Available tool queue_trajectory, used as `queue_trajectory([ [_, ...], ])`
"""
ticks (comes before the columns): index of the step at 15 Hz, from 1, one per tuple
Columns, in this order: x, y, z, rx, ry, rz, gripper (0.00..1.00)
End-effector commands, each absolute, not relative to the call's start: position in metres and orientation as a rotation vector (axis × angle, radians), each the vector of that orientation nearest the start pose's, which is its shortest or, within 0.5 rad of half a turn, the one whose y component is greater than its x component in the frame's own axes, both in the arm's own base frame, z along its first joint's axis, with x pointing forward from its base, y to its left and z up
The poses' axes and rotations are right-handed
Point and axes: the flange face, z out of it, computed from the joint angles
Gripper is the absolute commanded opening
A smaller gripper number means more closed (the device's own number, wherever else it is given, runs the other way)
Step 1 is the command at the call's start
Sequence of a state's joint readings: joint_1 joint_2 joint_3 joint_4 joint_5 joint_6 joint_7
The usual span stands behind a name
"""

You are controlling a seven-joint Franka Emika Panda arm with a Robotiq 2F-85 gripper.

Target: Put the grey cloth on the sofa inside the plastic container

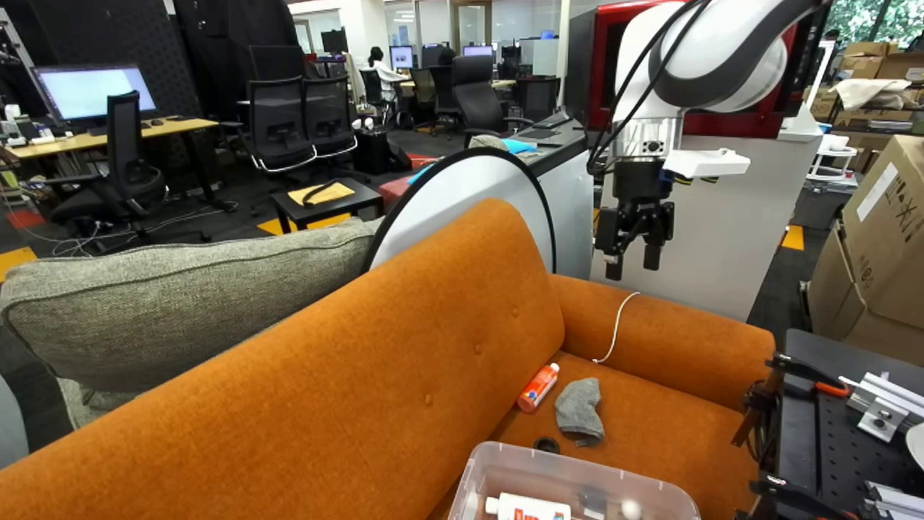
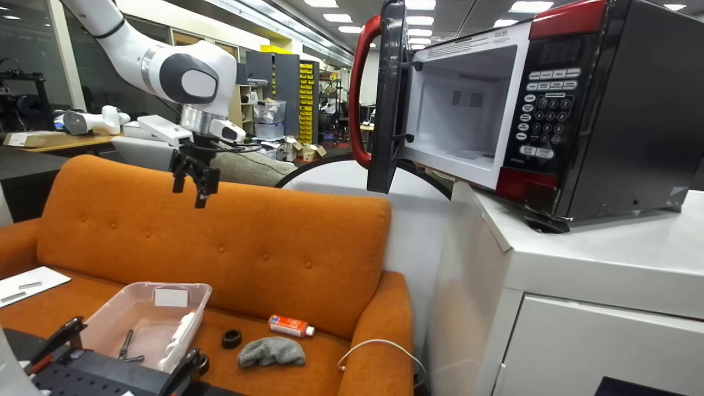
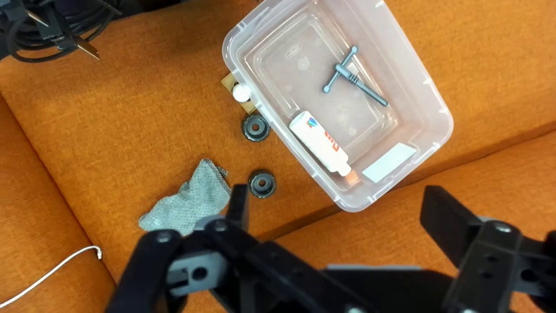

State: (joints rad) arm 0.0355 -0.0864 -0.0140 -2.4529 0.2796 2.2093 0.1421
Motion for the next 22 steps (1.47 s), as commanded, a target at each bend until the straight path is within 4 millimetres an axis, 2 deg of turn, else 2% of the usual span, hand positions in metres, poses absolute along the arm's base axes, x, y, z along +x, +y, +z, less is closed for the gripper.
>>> queue_trajectory([
  [1,0.458,-0.016,0.296,-2.807,0.627,0.265,1.00],
  [2,0.457,-0.026,0.286,-2.779,0.673,0.286,1.00],
  [4,0.455,-0.043,0.253,-2.723,0.753,0.366,1.00],
  [8,0.452,-0.061,0.202,-2.687,0.856,0.507,1.00],
  [9,0.443,-0.058,0.208,-2.708,0.827,0.497,1.00],
  [11,0.447,-0.061,0.197,-2.706,0.839,0.520,1.00],
  [18,0.451,-0.061,0.200,-2.707,0.840,0.508,1.00],
  [22,0.459,-0.075,0.171,-2.693,0.900,0.475,1.00],
])
